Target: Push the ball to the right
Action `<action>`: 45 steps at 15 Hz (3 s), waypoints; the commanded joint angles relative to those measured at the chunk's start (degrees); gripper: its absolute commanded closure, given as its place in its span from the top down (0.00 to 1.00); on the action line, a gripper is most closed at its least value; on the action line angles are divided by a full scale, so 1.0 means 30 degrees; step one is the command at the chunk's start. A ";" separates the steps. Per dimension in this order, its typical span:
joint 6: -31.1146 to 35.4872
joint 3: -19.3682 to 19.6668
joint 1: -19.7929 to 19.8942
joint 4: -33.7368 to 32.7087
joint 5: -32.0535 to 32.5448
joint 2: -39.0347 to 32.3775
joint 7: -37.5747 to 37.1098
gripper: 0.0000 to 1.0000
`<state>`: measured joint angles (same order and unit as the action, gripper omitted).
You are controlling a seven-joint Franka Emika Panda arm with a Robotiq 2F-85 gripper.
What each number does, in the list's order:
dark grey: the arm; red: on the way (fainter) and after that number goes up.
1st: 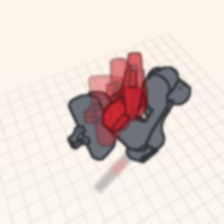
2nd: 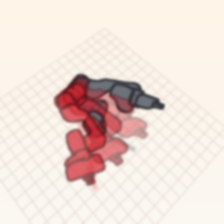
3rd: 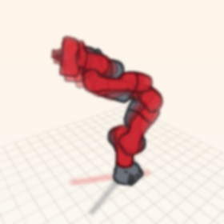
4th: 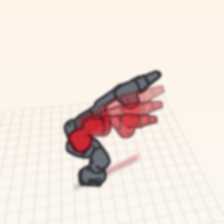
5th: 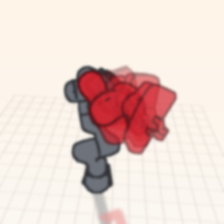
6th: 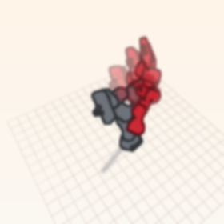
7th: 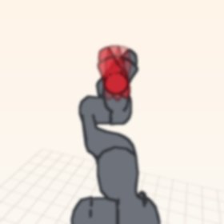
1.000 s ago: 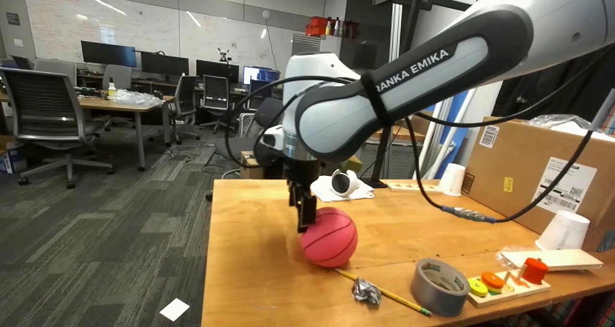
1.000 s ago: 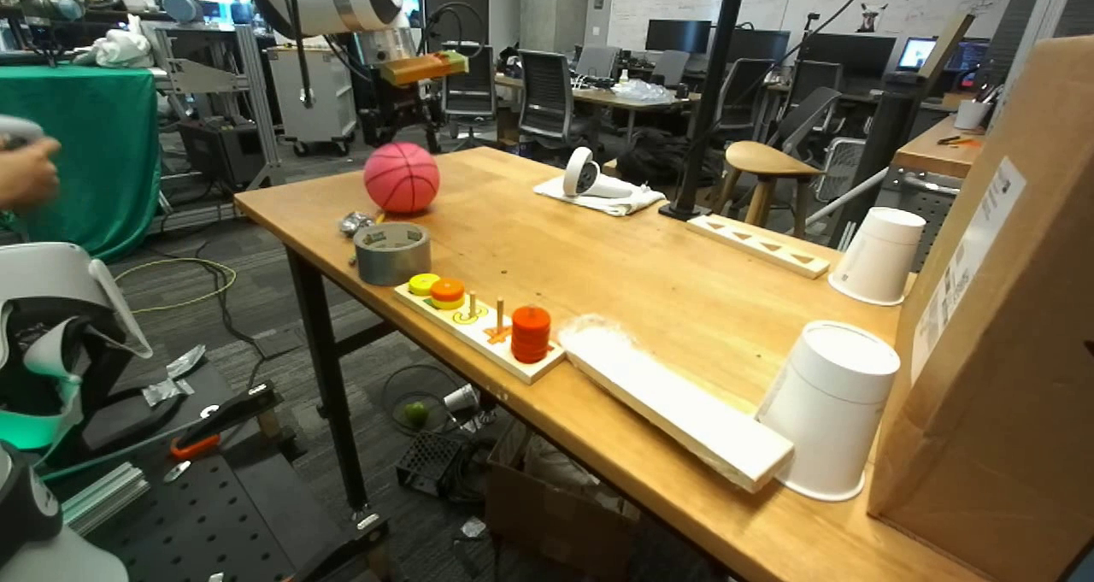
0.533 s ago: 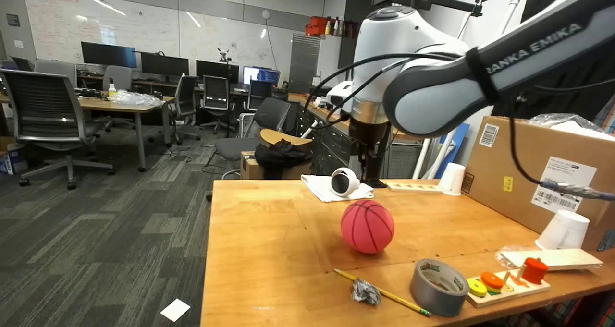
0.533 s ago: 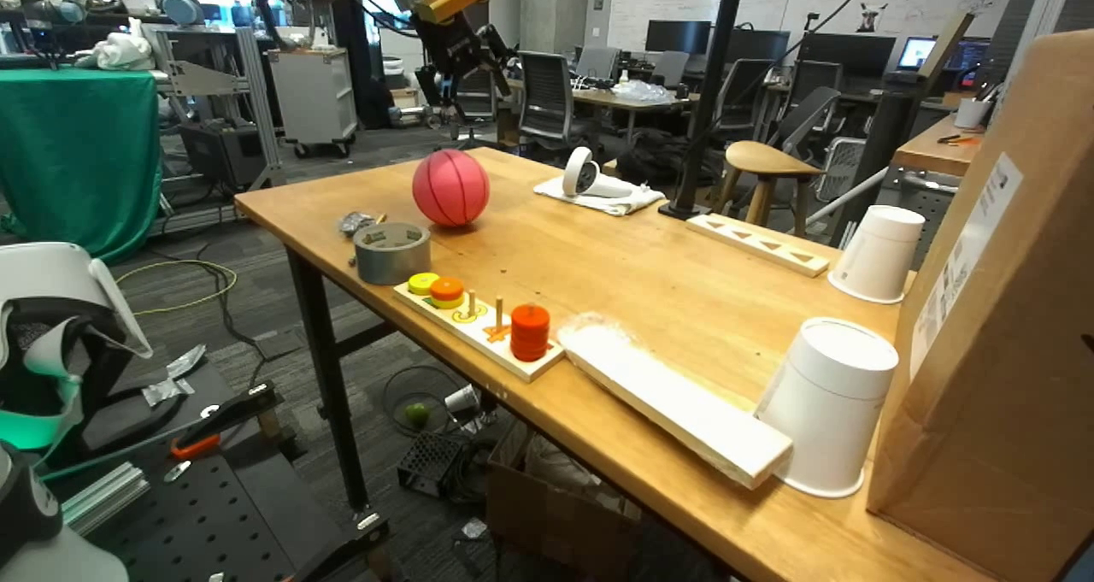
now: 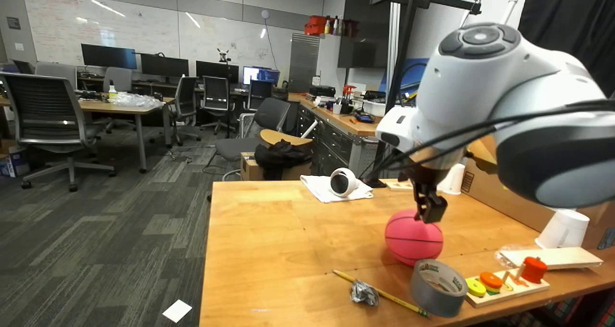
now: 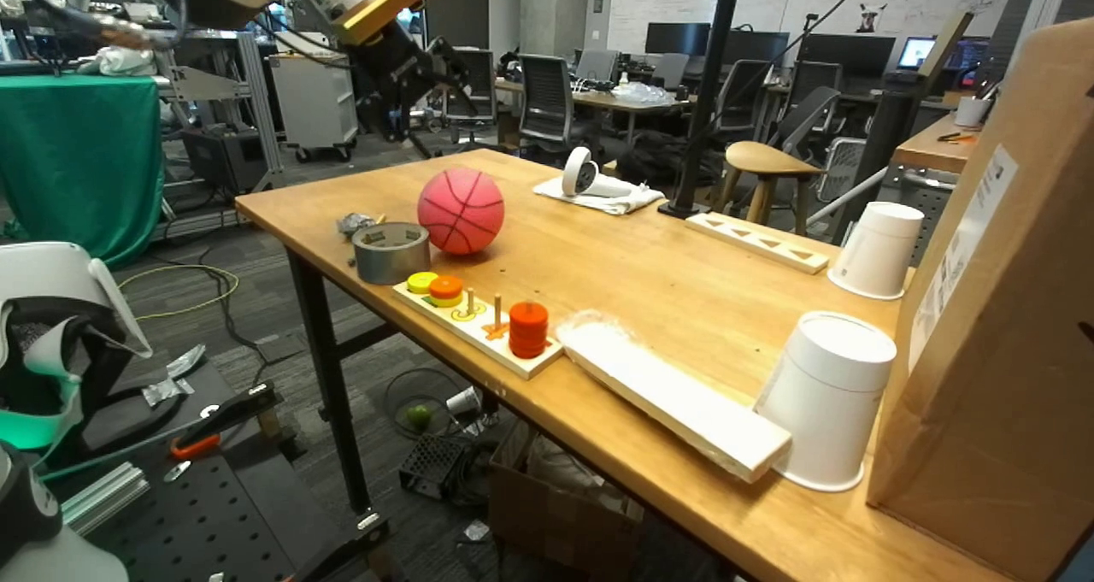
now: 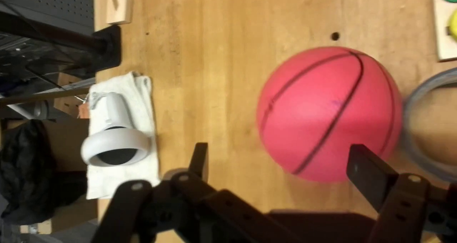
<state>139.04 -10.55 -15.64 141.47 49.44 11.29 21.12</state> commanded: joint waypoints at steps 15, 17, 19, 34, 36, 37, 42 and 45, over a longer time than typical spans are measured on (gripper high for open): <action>0.1657 -0.0004 -0.0437 0.5466 -0.2962 0.3432 0.0863 1.00; 0.1446 0.0136 -0.0166 0.5452 -0.2915 0.3583 0.0773 1.00; 0.1206 0.0313 0.0163 0.5469 -0.2826 0.3807 0.0722 1.00; -0.5412 0.1951 0.0813 0.2484 -0.8930 0.2445 0.3768 1.00; -0.5738 0.2314 0.0711 0.2417 -0.9904 0.2126 0.4763 1.00; -0.6111 0.2406 0.0753 0.2338 -1.0395 0.1812 0.5121 1.00; -0.8175 0.2759 0.1391 0.1591 -1.1819 0.0242 0.6475 1.00; -0.8307 0.2965 0.1890 0.1010 -1.2264 -0.0749 0.7376 1.00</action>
<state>116.30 -2.48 -11.33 148.02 15.21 12.31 39.06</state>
